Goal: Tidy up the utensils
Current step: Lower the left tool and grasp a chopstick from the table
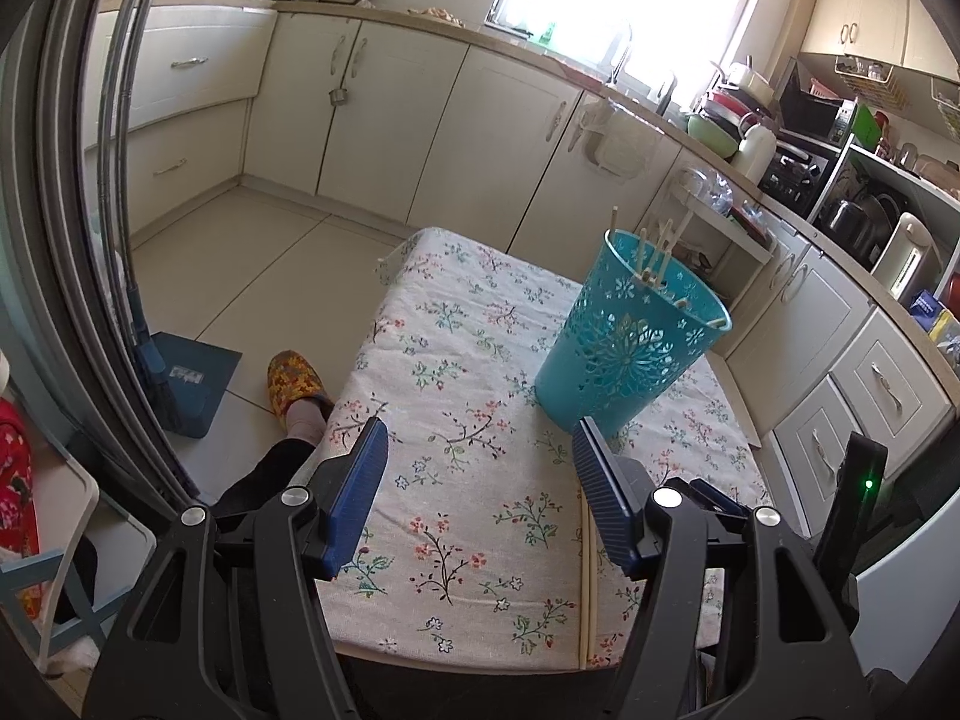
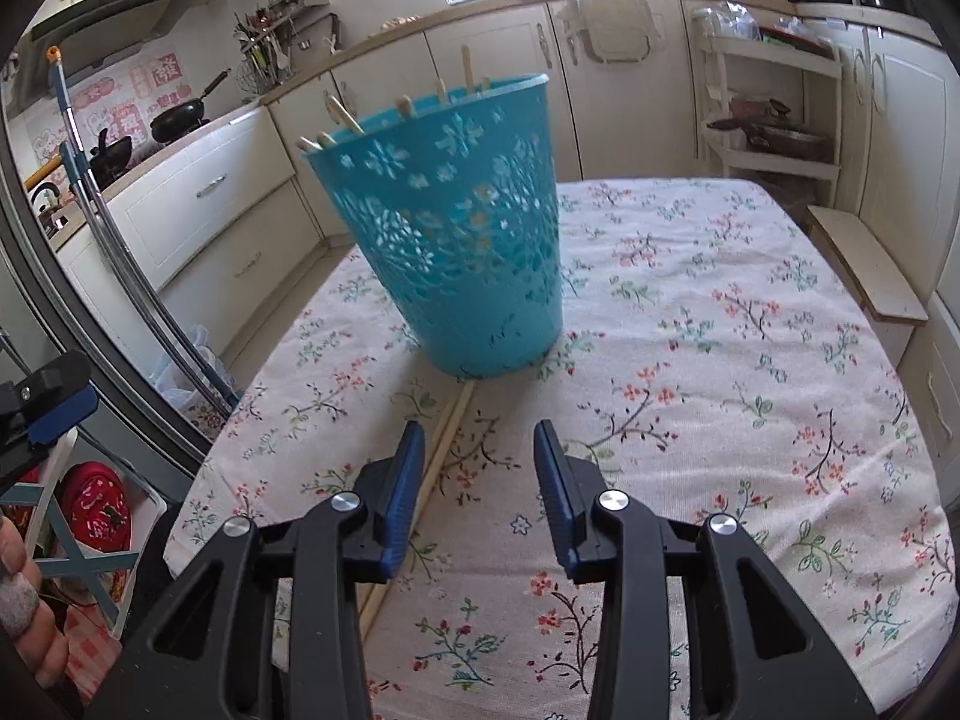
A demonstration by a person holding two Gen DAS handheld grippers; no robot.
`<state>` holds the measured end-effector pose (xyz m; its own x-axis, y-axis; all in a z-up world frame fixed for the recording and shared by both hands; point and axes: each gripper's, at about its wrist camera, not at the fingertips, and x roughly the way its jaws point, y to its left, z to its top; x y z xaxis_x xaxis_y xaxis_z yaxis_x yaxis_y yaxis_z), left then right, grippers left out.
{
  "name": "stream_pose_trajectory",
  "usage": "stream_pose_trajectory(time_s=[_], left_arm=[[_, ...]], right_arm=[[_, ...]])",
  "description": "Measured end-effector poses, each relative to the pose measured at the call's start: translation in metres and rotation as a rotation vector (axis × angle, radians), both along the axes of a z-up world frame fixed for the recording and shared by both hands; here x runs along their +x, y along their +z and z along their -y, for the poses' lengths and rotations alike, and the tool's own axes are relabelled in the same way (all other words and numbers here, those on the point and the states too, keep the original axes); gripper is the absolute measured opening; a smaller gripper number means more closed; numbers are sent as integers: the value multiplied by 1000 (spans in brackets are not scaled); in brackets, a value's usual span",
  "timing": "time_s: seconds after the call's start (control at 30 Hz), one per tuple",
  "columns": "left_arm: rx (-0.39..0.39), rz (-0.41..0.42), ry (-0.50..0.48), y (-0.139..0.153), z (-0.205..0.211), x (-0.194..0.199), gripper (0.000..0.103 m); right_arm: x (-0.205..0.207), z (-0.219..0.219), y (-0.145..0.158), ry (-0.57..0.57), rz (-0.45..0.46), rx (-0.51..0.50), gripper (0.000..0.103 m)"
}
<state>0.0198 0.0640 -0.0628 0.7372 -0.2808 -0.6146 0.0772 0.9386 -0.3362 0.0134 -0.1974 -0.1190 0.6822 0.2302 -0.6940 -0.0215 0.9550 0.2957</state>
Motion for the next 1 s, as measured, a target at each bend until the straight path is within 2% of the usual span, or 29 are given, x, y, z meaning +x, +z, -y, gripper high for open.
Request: stream_pose_trajectory(time_s=[0.2,0.47,0.9,1.0], left_arm=[[18,-22,-21,-11,12,5,61],[19,-58,-15,-23,13,15,61],[32,-80,-27,-35,21,21,61],[35,-80,-30,-35,23,21,61]], right_arm=[[11,-18,-13,55,-44,-20,37],[28,-44,-35,83,-107,-85,28],[33,-33,-32,37,-80,-26,26],[36,-34,-34,40,-97,-44,27]])
